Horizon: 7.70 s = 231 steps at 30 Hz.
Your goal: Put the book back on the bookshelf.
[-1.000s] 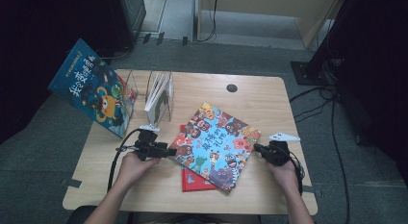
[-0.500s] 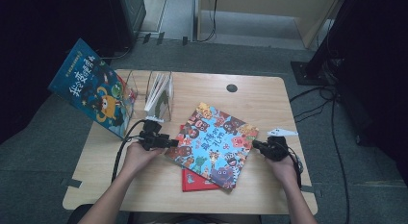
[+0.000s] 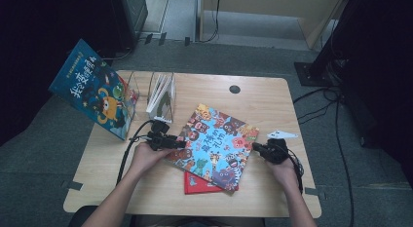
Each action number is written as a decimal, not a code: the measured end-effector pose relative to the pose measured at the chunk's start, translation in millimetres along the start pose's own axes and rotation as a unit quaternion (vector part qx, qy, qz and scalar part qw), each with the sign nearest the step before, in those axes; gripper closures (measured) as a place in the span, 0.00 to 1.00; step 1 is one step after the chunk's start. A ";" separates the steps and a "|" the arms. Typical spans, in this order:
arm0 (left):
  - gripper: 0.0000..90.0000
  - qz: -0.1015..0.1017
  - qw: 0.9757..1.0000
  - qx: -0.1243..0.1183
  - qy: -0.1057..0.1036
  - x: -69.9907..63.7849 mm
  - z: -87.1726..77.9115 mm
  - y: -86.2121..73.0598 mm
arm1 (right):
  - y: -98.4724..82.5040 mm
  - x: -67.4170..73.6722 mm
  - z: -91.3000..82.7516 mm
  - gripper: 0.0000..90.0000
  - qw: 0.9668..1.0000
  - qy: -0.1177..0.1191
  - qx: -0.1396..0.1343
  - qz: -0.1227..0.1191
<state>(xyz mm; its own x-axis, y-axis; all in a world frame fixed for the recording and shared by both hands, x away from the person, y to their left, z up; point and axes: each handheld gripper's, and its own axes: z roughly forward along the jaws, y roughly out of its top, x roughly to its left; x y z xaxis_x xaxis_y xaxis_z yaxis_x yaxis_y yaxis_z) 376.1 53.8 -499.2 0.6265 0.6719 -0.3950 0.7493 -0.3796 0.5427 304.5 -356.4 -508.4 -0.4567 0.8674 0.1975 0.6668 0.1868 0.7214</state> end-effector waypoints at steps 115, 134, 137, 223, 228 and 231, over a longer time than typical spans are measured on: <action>0.83 -0.089 0.979 0.097 -0.157 -36.6 -72.6 86.7 | -2.5 35.4 6.3 0.79 0.996 0.062 -0.007 -0.067; 0.91 -0.074 0.986 0.129 -0.076 -46.2 -138.1 111.9 | 6.8 43.6 8.6 0.79 0.994 0.066 -0.018 -0.090; 0.91 -0.073 0.987 0.128 -0.066 -46.1 -148.6 109.0 | 10.9 46.7 11.9 0.79 0.993 0.070 -0.010 -0.094; 0.89 -0.232 0.968 0.017 0.097 65.0 -357.5 8.9 | 12.9 59.4 36.7 0.68 0.984 0.095 -0.005 -0.152; 0.89 -0.244 0.964 0.008 0.102 73.8 -362.8 14.2 | 12.8 59.7 36.7 0.68 0.984 0.095 -0.005 -0.152; 0.89 -0.254 0.962 0.002 0.097 79.3 -364.1 15.4 | 12.7 60.0 36.5 0.68 0.984 0.094 -0.004 -0.151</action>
<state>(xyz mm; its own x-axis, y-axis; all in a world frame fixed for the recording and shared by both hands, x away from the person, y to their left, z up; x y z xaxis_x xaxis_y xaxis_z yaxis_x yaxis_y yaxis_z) 359.2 332.8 -252.3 0.1270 0.8776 -0.4623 0.9493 0.0276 0.3132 307.1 -285.2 -511.6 -0.7351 0.6718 0.0918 0.4791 0.4188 0.7714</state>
